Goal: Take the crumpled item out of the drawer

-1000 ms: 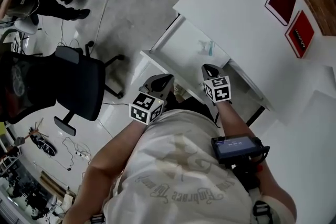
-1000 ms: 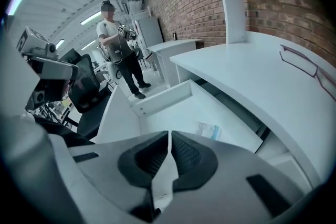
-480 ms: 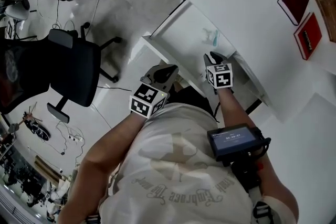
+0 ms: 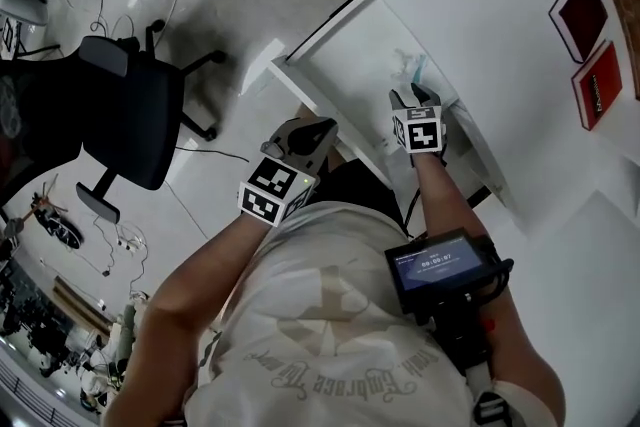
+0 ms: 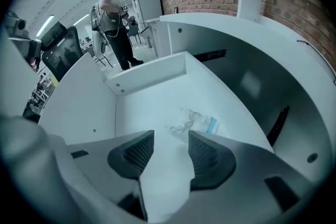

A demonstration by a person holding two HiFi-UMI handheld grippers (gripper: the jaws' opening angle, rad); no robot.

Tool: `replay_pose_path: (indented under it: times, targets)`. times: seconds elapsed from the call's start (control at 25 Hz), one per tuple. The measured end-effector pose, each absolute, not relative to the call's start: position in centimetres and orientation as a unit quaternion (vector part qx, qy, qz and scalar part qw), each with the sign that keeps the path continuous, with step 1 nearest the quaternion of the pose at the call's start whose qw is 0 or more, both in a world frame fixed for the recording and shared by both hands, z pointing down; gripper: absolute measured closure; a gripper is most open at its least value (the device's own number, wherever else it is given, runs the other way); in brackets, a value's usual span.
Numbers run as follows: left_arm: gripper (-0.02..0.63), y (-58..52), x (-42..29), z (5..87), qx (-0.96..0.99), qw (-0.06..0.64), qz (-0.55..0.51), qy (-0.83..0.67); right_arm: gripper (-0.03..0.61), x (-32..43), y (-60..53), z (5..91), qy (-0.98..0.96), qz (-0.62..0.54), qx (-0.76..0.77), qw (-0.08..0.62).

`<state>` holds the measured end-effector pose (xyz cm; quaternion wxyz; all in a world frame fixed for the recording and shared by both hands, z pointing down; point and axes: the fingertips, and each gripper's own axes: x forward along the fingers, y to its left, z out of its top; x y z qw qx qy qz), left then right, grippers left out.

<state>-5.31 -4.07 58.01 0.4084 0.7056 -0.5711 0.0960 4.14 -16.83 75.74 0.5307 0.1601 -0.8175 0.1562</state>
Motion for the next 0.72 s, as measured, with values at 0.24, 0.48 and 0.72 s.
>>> replay_pose_path:
  times: [0.24, 0.48, 0.72]
  targets:
    - [0.591, -4.3, -7.1, 58.6, 0.698, 0.403, 0.094, -0.584, 0.359, 3.1, -18.4, 77.6, -0.804, 0.165, 0.186, 0.540]
    - [0.591, -4.5, -7.8, 59.2, 0.688, 0.412, 0.085, -0.591, 0.341, 3.1, -20.4, 79.0, -0.789, 0.208, 0.234, 0.528]
    - [0.591, -4.5, -8.4, 59.5, 0.686, 0.419, 0.082, -0.589, 0.296, 3.3, -21.5, 79.9, -0.772, 0.267, 0.293, 0.497]
